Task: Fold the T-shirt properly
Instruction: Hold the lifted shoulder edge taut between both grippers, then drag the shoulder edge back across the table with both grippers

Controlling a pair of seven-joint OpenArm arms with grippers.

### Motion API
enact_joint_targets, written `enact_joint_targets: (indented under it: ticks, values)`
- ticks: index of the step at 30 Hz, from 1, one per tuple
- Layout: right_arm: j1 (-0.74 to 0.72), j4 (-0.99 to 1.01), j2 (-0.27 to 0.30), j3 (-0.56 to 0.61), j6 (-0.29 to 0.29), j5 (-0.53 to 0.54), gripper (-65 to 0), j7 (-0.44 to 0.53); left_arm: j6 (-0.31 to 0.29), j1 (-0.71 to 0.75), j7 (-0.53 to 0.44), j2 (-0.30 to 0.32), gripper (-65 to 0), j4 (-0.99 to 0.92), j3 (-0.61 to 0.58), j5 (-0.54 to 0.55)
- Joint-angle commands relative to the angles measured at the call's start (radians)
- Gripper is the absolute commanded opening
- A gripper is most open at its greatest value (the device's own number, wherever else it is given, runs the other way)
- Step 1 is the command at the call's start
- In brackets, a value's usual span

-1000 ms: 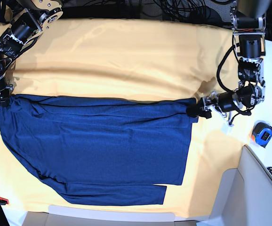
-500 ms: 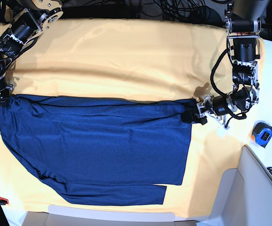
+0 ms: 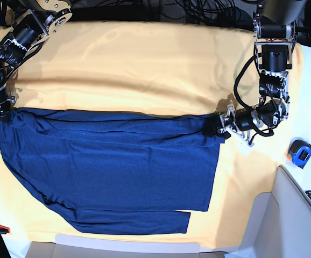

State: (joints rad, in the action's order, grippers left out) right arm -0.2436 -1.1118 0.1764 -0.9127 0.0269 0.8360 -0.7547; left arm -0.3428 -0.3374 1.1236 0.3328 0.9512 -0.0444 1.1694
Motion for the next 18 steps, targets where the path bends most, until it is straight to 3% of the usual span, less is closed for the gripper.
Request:
enact_joint_targets:
  ticks: [1,3,12,18]
  values:
    - [-0.007,0.029,-0.03,0.017,0.012,0.07,-65.0,-0.05,0.003,-0.019,0.011,0.01,-53.3,0.009,0.001,0.001]
    - [-0.006,0.029,-0.024,0.042,0.012,0.068,-65.0,-0.087,0.003,-0.019,0.019,0.01,-64.9,0.005,0.001,0.001]
    - [0.077,-0.072,-0.011,0.056,0.011,0.068,-65.0,-0.217,0.003,0.027,0.022,0.053,-65.0,0.022,0.011,0.005]
    - [0.165,-0.215,-0.007,0.051,0.011,0.07,-65.0,-0.26,0.006,0.106,0.023,0.094,-65.0,0.16,0.013,0.005]
